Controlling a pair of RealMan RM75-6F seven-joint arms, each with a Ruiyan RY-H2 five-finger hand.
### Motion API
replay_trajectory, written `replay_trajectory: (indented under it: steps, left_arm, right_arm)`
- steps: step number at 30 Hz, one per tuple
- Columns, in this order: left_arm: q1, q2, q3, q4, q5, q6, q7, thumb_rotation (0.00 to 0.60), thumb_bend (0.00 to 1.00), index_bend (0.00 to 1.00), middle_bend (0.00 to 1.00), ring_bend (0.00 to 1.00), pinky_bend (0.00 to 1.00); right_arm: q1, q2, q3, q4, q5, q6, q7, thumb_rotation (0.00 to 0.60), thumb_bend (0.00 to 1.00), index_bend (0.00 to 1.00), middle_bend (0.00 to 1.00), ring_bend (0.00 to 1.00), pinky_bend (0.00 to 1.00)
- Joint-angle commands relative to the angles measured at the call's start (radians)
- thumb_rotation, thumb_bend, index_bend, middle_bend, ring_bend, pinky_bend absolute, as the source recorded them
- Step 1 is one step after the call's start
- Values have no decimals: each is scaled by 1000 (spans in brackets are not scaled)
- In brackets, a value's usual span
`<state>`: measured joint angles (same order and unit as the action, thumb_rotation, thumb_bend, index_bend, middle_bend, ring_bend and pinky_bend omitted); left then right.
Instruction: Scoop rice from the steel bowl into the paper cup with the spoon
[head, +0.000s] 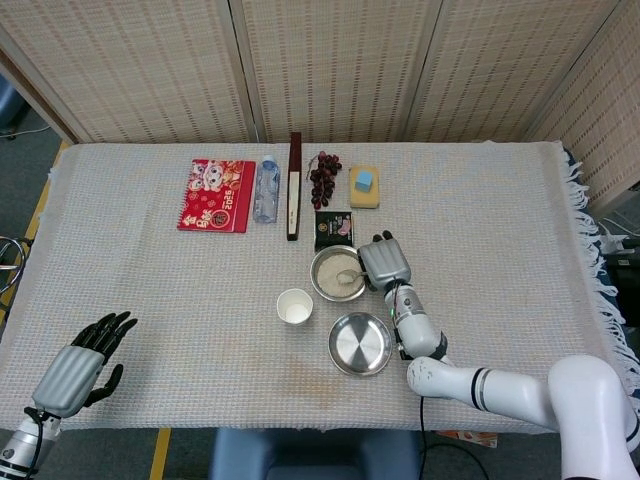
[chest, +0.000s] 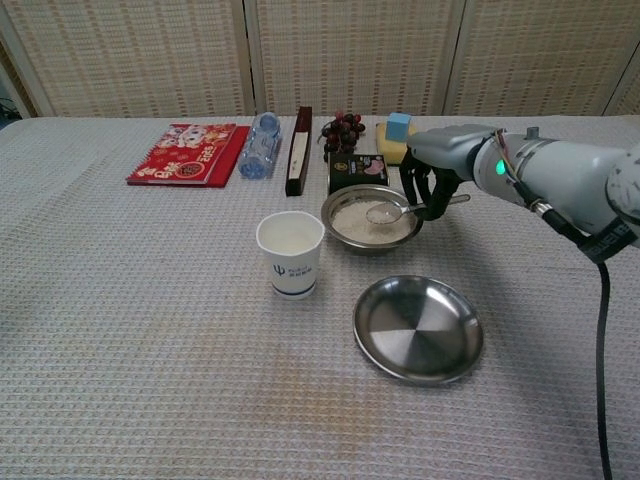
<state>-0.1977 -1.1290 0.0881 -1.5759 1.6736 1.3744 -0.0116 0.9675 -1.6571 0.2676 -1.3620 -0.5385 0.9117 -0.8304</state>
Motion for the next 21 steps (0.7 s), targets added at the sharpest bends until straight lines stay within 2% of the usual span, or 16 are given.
replay_trajectory:
  steps: [1, 5, 7, 11, 15, 21]
  left_arm:
    - [0, 0, -1, 0, 0, 0, 0, 600, 560, 0, 0, 0, 158]
    - [1, 1, 0, -2, 3, 4, -1, 600, 558, 0, 0, 0, 158]
    - [2, 2, 1, -3, 5, 7, 0, 600, 559, 0, 0, 0, 158]
    - [3, 3, 2, -3, 8, 9, -2, 600, 559, 0, 0, 0, 158]
    - [5, 4, 3, -4, 13, 14, -4, 600, 559, 0, 0, 0, 158]
    - [7, 6, 6, -3, 21, 22, -9, 600, 559, 0, 0, 0, 158]
  right_arm:
    - [-1, 7, -1, -8, -5, 3, 9, 600, 363, 905, 561, 191, 147]
    - [-2, 30, 7, -46, -6, 7, 37, 600, 364, 905, 561, 191, 147]
    - [-4, 69, 39, -126, -15, 17, 74, 600, 364, 905, 561, 191, 147]
    - [-2, 122, 48, -228, -22, 38, 89, 600, 363, 905, 561, 191, 147]
    - [10, 149, 50, -298, -28, 64, 94, 600, 363, 904, 561, 191, 147]
    - [44, 145, 32, -342, -26, 89, 76, 600, 363, 904, 561, 191, 147]
